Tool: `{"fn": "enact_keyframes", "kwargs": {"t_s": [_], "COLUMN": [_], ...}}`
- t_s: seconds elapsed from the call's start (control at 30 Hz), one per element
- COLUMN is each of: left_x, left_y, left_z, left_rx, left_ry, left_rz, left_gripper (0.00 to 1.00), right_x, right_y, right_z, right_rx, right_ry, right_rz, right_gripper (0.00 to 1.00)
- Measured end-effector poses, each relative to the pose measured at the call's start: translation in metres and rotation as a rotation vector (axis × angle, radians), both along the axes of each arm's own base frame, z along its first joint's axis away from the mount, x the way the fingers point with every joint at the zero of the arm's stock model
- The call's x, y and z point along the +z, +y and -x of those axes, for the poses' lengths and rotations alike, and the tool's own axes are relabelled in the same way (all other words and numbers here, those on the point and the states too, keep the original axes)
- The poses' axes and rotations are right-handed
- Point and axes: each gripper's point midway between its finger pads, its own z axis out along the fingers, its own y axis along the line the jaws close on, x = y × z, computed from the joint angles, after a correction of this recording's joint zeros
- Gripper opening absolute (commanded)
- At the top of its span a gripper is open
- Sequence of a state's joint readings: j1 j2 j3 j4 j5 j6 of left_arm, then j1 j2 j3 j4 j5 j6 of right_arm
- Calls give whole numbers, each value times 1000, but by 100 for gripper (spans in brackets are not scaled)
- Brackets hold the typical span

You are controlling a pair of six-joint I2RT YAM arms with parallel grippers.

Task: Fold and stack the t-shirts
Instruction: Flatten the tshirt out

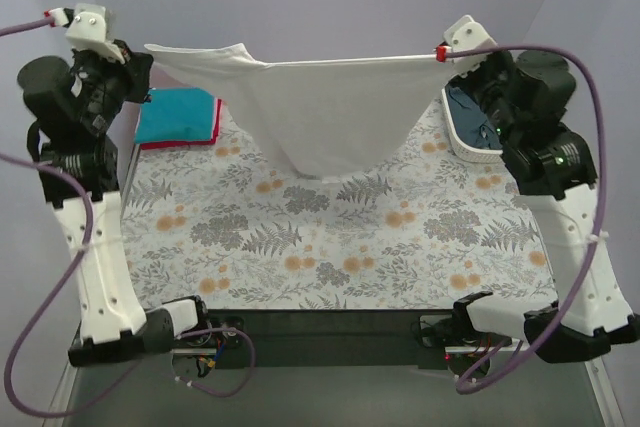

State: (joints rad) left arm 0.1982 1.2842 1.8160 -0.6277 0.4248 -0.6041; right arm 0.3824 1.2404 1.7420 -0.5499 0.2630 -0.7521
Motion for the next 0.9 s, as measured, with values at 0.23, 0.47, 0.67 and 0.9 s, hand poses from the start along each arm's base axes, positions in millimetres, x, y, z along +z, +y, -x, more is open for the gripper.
{"fn": "enact_keyframes", "kwargs": {"t_s": [0.23,0.47,0.67,0.9], "left_x": [110,165,161,64], "left_y": [-7,-7,3,22], "left_z": [143,228,209,106], "left_rx": [130,221,261,238], "left_ry": [-453,-713,-682,-351], "left_rz": [-64,-100,-135,-164], "left_gripper": [0,0,0,0], "right_x": [86,137,139,22], "right_y": [-38,-62,-54,-13], "right_z": [84,155,148,52], "right_rx": [-18,6,37,74], "right_ry": [-249,-436,-473,-237], "right_rz": [-79,-128,-66,131], "right_gripper": [1,1,1,1]}}
